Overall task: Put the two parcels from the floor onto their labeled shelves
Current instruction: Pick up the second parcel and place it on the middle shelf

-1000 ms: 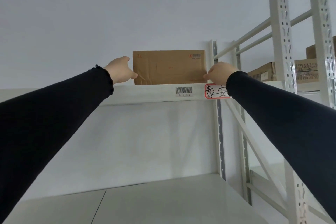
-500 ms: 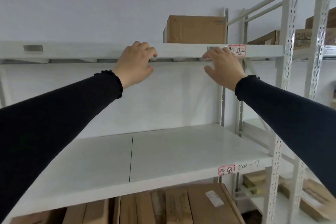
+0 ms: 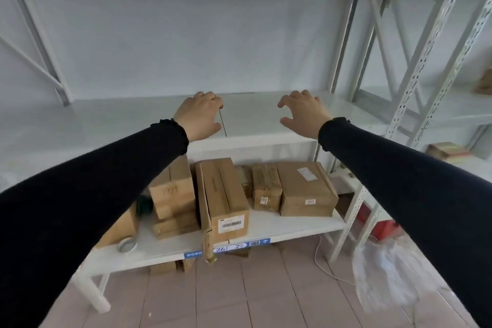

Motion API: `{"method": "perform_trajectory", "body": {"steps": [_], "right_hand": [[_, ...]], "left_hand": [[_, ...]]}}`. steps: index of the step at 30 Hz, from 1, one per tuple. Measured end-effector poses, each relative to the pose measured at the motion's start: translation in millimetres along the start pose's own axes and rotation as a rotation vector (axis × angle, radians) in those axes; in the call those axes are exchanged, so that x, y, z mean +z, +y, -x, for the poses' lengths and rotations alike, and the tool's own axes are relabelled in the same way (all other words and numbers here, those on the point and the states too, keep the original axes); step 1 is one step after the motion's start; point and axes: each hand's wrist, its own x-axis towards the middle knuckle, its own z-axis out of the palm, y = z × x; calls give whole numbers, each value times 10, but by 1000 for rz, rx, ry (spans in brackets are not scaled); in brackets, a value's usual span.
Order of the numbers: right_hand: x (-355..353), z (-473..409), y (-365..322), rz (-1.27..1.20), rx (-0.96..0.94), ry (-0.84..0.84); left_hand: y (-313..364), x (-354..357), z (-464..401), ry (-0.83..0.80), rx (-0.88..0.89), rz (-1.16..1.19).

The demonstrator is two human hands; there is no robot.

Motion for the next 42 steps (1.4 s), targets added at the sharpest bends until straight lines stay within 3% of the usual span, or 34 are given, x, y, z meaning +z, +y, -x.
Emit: {"method": "perform_trajectory", "body": {"steps": [13,28,35,42], "right_hand": [[1220,2616,-487,-71,25,-370],[2176,5924,-690,-176,129,-763],[2810,7204,-503,-202,175,-950],[3904,8721,52,-210,196,-1112]], "left_hand": [[889,1270,2425,-367,-214,183],[2250,2584,5090,-755,-276,347],[3041,3366,6158,-904,-346,423],[4212,4555,7270,-1104,-535,574]]}}
